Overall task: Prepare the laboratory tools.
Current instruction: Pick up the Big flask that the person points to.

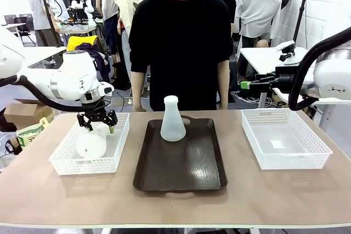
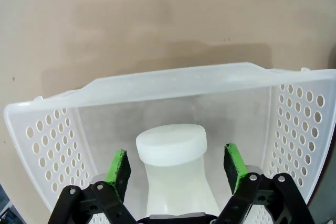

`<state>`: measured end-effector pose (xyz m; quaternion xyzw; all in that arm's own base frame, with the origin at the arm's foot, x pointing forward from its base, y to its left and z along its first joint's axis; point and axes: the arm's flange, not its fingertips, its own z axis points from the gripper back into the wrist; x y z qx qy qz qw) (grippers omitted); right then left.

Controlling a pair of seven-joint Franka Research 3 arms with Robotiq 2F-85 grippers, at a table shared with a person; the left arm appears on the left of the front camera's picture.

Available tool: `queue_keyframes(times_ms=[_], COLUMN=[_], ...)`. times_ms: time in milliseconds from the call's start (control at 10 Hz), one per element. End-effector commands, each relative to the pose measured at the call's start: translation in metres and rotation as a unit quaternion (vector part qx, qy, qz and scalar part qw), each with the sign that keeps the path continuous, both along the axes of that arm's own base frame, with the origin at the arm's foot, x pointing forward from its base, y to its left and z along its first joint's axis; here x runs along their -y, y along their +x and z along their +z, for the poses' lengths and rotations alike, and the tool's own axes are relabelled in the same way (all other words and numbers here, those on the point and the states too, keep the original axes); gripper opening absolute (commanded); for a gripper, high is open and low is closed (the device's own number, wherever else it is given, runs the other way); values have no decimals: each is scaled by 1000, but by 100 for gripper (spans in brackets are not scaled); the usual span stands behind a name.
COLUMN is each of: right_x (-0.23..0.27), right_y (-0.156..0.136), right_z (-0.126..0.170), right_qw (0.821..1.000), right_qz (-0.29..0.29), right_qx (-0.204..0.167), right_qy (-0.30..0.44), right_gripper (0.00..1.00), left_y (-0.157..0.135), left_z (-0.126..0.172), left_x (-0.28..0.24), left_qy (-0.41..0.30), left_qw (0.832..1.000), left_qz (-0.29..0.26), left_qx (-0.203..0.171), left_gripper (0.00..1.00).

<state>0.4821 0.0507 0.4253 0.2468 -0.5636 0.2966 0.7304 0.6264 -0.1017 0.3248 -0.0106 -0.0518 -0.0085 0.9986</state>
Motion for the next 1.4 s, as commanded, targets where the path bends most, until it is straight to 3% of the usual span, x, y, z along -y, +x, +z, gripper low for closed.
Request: queue_keyframes(times_ms=[0, 300, 400, 700, 900, 1000, 1300], right_x=[0, 0, 0, 0, 0, 0, 0], right_y=[-1, -1, -1, -1, -1, -1, -1], right_z=[2, 2, 2, 2, 2, 2, 2], right_qw=[1000, 1000, 1000, 1000, 1000, 1000, 1000], right_qz=[-4, -4, -4, -4, -4, -4, -4], right_qx=[-7, -7, -7, -7, -7, -7, -7], right_qy=[-4, -4, -4, -4, -4, -4, -4], right_gripper=[100, 100, 100, 100, 100, 100, 100], left_y=[7, 7, 7, 5, 0, 1, 1], left_z=[1, -1, -1, 1, -7, -2, -2], left_x=[3, 3, 3, 2, -2, 0, 0], left_qy=[14, 20, 21, 30, 46, 14, 14], left_qw=[1000, 1000, 1000, 999, 997, 1000, 1000], left_qz=[8, 5, 5, 3, -12, -7, -7], left_qx=[-14, -19, -18, -19, -57, -21, -21], left_gripper=[59, 8, 0, 0, 0, 0, 0])
